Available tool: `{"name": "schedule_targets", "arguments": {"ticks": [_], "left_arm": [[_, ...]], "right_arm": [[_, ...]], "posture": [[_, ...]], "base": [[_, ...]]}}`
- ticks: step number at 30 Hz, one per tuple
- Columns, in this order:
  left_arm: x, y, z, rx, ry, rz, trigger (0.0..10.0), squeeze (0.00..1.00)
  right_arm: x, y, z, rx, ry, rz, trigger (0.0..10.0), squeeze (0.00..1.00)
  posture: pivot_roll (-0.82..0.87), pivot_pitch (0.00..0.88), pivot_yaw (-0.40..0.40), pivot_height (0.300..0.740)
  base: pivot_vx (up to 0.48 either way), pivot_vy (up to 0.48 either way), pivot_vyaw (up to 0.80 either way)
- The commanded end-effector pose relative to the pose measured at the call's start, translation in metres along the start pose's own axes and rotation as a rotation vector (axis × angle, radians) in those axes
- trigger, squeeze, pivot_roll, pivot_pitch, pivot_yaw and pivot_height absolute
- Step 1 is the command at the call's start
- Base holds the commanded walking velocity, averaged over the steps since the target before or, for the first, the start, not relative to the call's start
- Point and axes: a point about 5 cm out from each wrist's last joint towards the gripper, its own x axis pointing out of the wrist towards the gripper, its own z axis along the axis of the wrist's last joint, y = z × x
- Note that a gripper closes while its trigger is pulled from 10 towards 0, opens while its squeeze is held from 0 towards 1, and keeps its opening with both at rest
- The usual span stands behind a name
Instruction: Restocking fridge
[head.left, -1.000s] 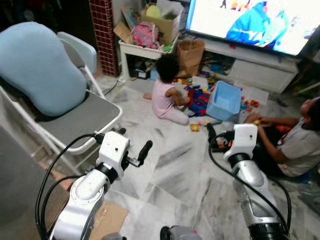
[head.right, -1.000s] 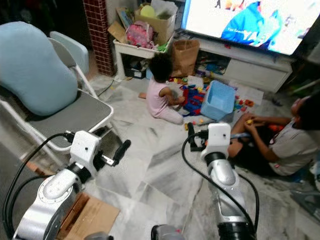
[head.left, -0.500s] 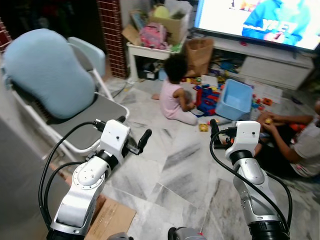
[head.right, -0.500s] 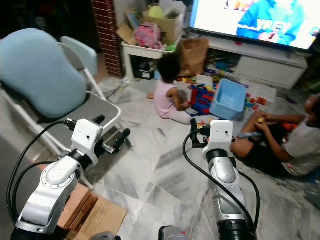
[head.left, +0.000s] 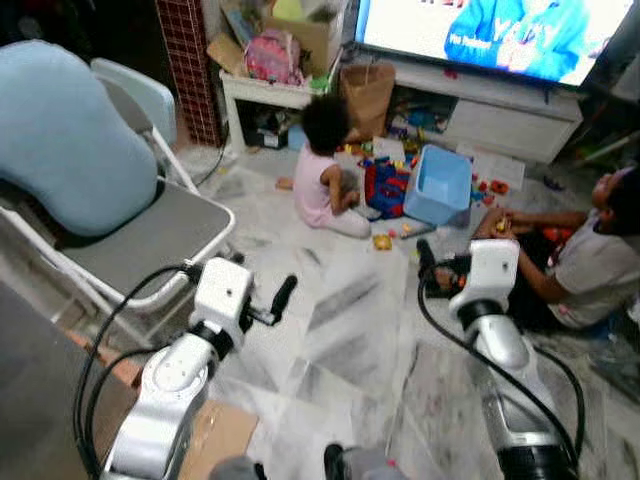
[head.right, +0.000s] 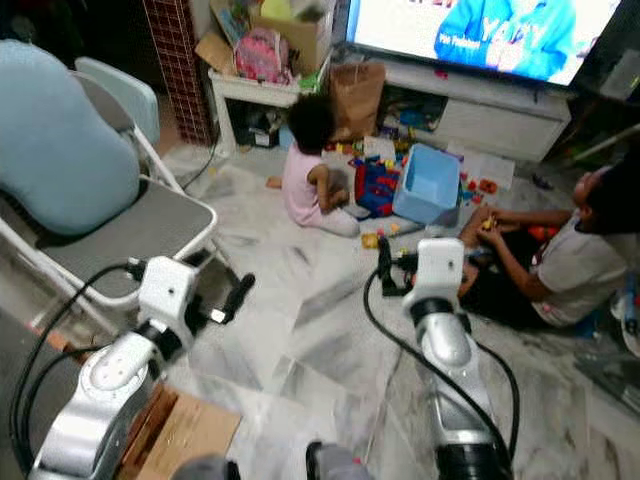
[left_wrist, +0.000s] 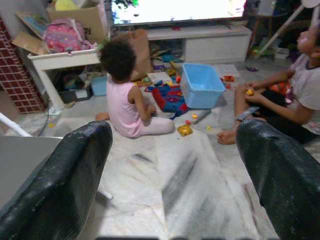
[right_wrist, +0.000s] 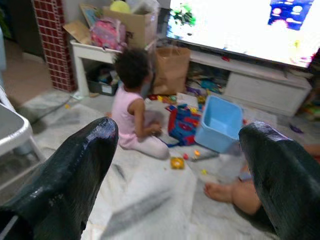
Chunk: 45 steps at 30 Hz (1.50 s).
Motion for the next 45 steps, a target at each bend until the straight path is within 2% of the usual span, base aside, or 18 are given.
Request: {"name": "schedule_targets", "arguments": {"ticks": [1, 8, 11, 45], "left_arm": [[0.001, 0.000, 0.002, 0.003, -0.005, 0.001, 10.0, 0.00], [0.004, 0.000, 0.004, 0.005, -0.011, -0.003, 10.0, 0.00], [0.004, -0.005, 0.004, 0.008, -0.020, -0.038, 10.0, 0.00], [0.006, -0.010, 0.006, 0.037, -0.038, -0.102, 10.0, 0.00]], "right_arm": [[-0.002, -0.004, 0.003, -0.002, -0.005, -0.007, 10.0, 0.00], [-0.002, -0.006, 0.004, -0.006, -0.004, -0.016, 10.0, 0.00], [-0.001, -0.005, 0.006, -0.009, -0.005, -0.020, 10.0, 0.00], [-0.005, -0.005, 0.008, -0.008, -0.002, -0.033, 10.0, 0.00]], "posture": [[0.02, 0.000, -0.049, 0.740], [0.02, 0.000, -0.049, 0.740], [0.02, 0.000, -0.048, 0.740], [0.01, 0.000, -0.042, 0.740]], "base": [[-0.322, 0.000, -0.80], [-0.315, 0.000, -0.80], [0.000, 0.000, -0.80], [0.000, -0.015, -0.80]]}}
